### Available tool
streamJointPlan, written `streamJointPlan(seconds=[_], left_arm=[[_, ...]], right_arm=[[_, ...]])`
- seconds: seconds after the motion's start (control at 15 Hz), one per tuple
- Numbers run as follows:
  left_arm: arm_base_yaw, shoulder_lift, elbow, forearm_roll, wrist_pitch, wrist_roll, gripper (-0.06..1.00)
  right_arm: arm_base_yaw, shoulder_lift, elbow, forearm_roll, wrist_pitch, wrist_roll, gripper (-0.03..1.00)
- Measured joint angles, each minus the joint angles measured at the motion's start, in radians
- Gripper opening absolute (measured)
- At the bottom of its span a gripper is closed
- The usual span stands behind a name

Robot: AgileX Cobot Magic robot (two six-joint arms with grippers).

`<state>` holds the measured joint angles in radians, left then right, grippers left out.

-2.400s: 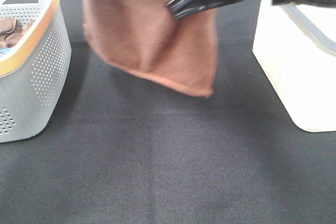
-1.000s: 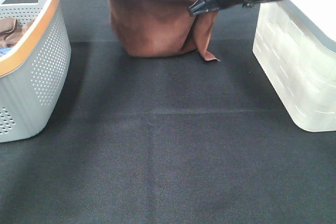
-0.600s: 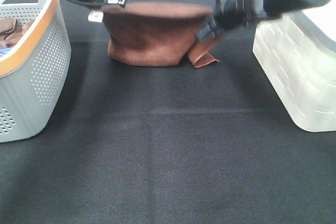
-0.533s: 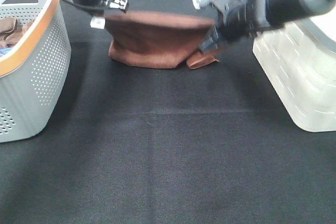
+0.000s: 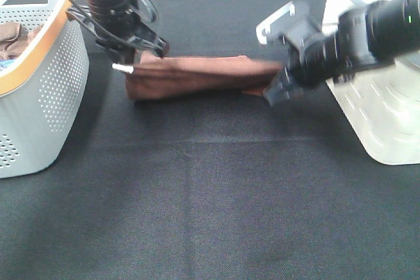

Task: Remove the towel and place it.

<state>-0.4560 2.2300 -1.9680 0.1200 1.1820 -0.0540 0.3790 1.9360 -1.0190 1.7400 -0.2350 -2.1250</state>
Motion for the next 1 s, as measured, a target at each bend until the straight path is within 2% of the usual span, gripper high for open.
streamJointPlan(seconds=[0.33, 0.4, 0.8, 0.87, 1.0], left_arm=[[-0.057, -0.006, 0.000, 0.000, 0.020, 0.000, 0.00], [-0.067, -0.019, 0.012, 0.000, 0.020, 0.000, 0.00], [-0.107, -0.090, 0.254, -0.030, 0.027, 0.000, 0.00], [-0.117, -0.106, 0.290, -0.037, 0.027, 0.000, 0.00], [-0.123, -0.112, 0.327, -0.044, 0.027, -0.002, 0.01]], right_arm=[[0.000, -0.019, 0.103, 0.002, 0.007, 0.056, 0.01], [0.000, -0.049, 0.128, 0.003, 0.018, 0.067, 0.04], [0.000, -0.073, 0.254, 0.003, 0.119, 0.103, 0.47], [0.000, -0.075, 0.269, 0.003, 0.120, 0.132, 0.59], [0.000, -0.101, 0.296, 0.003, 0.121, 0.169, 0.67]])
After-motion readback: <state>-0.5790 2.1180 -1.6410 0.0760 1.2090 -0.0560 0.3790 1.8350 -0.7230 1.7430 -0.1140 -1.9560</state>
